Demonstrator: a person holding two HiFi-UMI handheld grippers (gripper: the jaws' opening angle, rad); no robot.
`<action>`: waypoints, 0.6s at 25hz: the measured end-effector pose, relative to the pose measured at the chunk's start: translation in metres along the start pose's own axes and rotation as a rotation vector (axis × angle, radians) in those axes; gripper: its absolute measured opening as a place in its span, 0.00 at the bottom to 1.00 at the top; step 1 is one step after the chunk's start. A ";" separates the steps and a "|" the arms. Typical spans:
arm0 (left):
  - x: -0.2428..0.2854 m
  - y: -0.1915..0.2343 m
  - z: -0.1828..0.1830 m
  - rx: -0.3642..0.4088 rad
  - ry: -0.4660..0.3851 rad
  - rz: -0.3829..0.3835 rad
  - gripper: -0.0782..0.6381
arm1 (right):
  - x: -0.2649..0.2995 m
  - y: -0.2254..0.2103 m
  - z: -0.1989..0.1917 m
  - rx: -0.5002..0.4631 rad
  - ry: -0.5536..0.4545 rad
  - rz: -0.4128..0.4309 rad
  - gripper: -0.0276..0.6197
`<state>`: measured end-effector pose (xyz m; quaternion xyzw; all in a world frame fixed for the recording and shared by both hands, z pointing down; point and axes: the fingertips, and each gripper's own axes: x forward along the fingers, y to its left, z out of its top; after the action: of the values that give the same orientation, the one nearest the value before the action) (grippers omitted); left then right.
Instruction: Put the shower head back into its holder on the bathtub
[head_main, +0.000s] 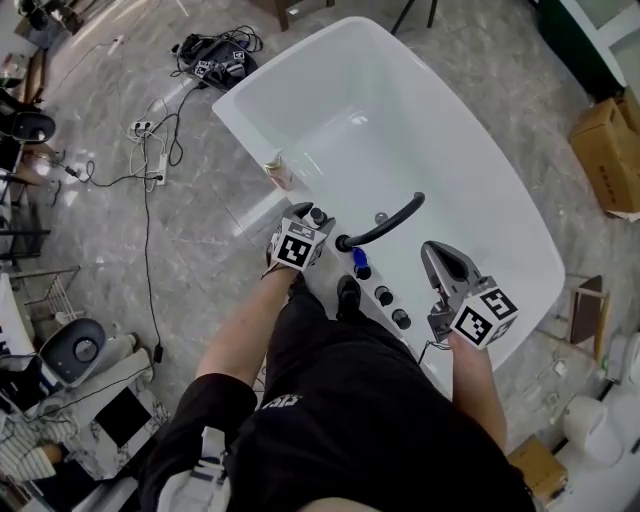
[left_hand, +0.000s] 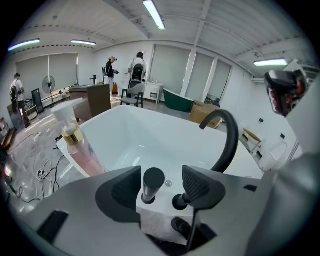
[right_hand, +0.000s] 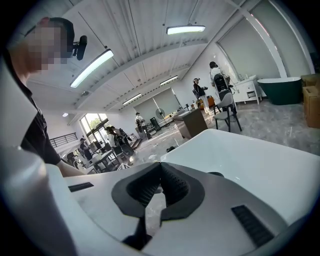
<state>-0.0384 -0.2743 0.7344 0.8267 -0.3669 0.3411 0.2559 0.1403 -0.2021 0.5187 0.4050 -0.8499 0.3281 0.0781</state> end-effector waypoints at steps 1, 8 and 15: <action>-0.010 -0.003 0.006 -0.008 -0.022 0.005 0.49 | 0.000 0.002 0.003 -0.003 -0.004 0.011 0.06; -0.116 -0.001 0.055 -0.107 -0.247 0.140 0.50 | 0.008 0.032 0.023 -0.041 -0.028 0.151 0.06; -0.240 -0.005 0.074 -0.133 -0.350 0.316 0.38 | 0.009 0.069 0.038 -0.097 -0.019 0.299 0.06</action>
<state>-0.1265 -0.2178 0.5060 0.7868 -0.5522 0.2037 0.1860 0.0881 -0.1995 0.4588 0.2728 -0.9162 0.2907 0.0400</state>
